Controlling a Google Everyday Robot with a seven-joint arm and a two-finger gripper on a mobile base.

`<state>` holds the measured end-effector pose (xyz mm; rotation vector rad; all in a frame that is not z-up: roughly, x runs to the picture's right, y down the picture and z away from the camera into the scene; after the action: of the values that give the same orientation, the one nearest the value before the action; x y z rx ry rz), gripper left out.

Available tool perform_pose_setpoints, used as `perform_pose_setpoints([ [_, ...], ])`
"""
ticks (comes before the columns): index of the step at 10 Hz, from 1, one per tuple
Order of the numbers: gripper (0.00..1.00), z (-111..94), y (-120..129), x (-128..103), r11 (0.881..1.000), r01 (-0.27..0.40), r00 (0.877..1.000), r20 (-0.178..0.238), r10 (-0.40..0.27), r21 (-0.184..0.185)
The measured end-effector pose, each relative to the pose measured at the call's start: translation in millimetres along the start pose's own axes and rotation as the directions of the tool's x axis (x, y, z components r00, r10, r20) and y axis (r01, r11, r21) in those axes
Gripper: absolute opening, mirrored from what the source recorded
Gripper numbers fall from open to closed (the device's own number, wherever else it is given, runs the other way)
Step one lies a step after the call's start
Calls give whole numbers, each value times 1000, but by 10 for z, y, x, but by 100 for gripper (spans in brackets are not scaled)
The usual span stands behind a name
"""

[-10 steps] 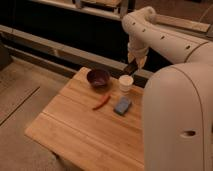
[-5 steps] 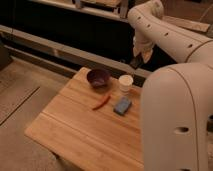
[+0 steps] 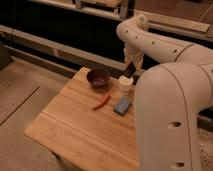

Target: Place the eraser in the ceramic cup

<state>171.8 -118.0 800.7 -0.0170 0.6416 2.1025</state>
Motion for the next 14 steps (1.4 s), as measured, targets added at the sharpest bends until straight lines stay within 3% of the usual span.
perform_pose_setpoints([
  [7, 0, 12, -16, -290, 1000, -2, 999, 50, 1, 8],
  [14, 0, 296, 115, -90, 998, 58, 998, 22, -59, 34],
])
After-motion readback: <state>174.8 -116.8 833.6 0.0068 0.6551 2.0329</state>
